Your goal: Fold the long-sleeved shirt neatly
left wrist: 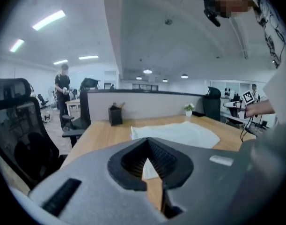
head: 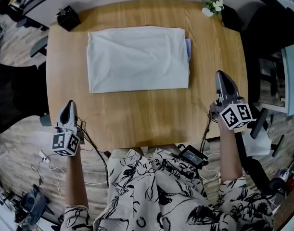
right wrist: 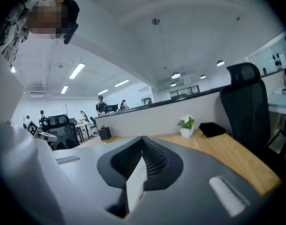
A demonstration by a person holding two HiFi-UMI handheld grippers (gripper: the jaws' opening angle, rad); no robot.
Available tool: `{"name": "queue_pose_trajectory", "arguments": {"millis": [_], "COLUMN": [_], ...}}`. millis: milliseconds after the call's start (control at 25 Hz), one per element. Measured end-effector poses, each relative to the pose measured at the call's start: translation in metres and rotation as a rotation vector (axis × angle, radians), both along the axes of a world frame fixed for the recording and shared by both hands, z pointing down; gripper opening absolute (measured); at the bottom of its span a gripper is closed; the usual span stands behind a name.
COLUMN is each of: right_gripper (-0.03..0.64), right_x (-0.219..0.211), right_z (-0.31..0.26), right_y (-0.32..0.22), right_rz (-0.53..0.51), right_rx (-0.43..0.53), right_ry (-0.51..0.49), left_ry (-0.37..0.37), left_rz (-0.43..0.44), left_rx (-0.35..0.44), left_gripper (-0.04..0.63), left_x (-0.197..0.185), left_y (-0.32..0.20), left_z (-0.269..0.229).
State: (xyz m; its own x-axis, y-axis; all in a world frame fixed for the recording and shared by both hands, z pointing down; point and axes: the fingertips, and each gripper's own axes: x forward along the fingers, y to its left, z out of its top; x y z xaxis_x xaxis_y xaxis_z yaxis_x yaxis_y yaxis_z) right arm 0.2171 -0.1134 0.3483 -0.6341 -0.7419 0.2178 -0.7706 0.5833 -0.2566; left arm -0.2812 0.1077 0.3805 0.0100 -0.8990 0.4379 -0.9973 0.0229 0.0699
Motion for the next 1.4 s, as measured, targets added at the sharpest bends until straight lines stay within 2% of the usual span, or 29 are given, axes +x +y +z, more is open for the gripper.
{"name": "queue_pose_trajectory", "arguments": {"millis": [80,280,440,600,720,1000,1400], "right_gripper": [0.006,0.006,0.006,0.006,0.006,0.006,0.006], "right_x": [0.007,0.018,0.025,0.022,0.019,0.025,0.067], "right_z": [-0.036,-0.119,-0.184,-0.22,-0.231,-0.224,-0.209], "right_y": [0.008,0.054,0.115,0.182,0.23,0.314,0.362], "right_rz": [0.025,0.051,0.074,0.129,0.17,0.201,0.242], "right_rx": [0.083,0.268,0.416,0.494,0.508,0.464,0.451], "right_ry": [-0.009,0.067,0.055,0.042,0.044,0.113,0.139], "left_ry": [-0.031,-0.104,-0.026,-0.034,-0.059,-0.114,-0.15], "left_rz": [-0.005,-0.016,-0.041,-0.061,-0.066,-0.059,-0.074], "left_rx": [0.102,0.343,0.565,0.675,0.685,0.605,0.51], "left_gripper": [0.005,0.005,0.005,0.003,0.002,0.002,0.003], "left_x": [0.007,0.014,0.01,-0.003,-0.013,-0.016,0.013], "left_y": [0.003,0.023,0.075,0.145,0.187,0.245,0.295], "left_z": [-0.044,-0.154,-0.236,-0.276,-0.283,-0.269,-0.239]}}
